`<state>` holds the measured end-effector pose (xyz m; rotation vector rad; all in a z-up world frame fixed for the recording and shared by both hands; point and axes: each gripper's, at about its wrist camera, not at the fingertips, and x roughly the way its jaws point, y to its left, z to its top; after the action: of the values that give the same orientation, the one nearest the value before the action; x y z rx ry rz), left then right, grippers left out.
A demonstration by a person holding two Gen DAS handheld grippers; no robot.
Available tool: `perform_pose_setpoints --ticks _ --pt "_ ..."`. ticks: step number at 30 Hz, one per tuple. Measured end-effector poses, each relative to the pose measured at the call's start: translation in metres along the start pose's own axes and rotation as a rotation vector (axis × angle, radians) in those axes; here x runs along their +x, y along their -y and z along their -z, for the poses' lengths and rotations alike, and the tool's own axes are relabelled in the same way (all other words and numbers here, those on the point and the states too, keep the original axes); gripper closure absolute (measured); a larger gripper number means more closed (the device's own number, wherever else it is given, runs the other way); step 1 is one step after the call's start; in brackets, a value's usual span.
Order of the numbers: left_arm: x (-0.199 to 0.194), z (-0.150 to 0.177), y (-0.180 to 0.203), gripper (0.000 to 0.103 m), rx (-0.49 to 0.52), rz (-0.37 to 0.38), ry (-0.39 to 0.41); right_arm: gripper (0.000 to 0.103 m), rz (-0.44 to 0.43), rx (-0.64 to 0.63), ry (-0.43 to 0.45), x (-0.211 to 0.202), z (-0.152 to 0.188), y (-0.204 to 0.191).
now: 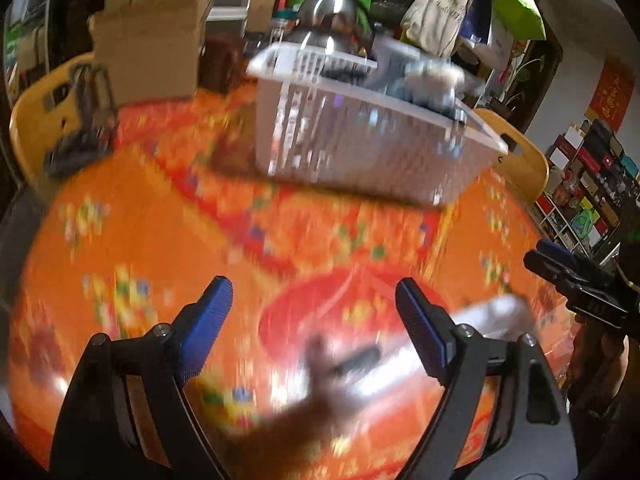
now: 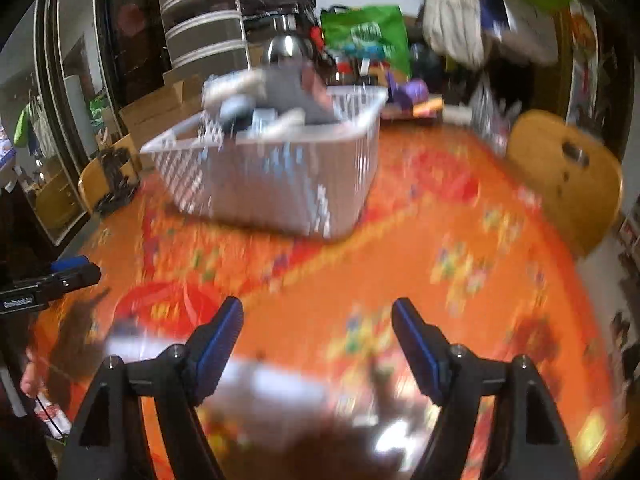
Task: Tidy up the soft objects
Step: 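Move both tools back to the clear plastic bag on the table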
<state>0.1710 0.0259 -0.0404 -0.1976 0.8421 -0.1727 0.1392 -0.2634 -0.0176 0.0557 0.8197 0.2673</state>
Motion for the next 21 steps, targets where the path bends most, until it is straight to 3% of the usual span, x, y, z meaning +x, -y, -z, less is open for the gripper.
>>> perform_pose_setpoints --ticks 6,10,15,19,20,21 --pt "0.011 0.061 -0.006 0.021 -0.033 0.022 -0.049 0.026 -0.025 0.019 -0.045 0.006 0.043 -0.008" --pt "0.011 0.071 0.001 0.021 -0.007 0.011 -0.027 0.027 -0.041 0.013 -0.039 0.009 0.048 -0.013" --pt "0.013 0.076 0.016 0.021 0.048 0.010 -0.015 0.038 -0.039 0.002 -0.040 0.016 0.051 -0.015" --pt "0.015 0.074 0.020 0.021 0.065 0.021 -0.009 0.054 -0.022 -0.017 -0.039 0.017 0.051 -0.019" --pt "0.016 0.073 0.021 0.023 0.068 0.020 -0.009 0.059 -0.021 -0.026 -0.039 0.017 0.052 -0.020" --pt "0.016 0.073 0.021 0.031 0.071 0.022 -0.010 0.061 -0.016 -0.034 -0.039 0.017 0.052 -0.021"
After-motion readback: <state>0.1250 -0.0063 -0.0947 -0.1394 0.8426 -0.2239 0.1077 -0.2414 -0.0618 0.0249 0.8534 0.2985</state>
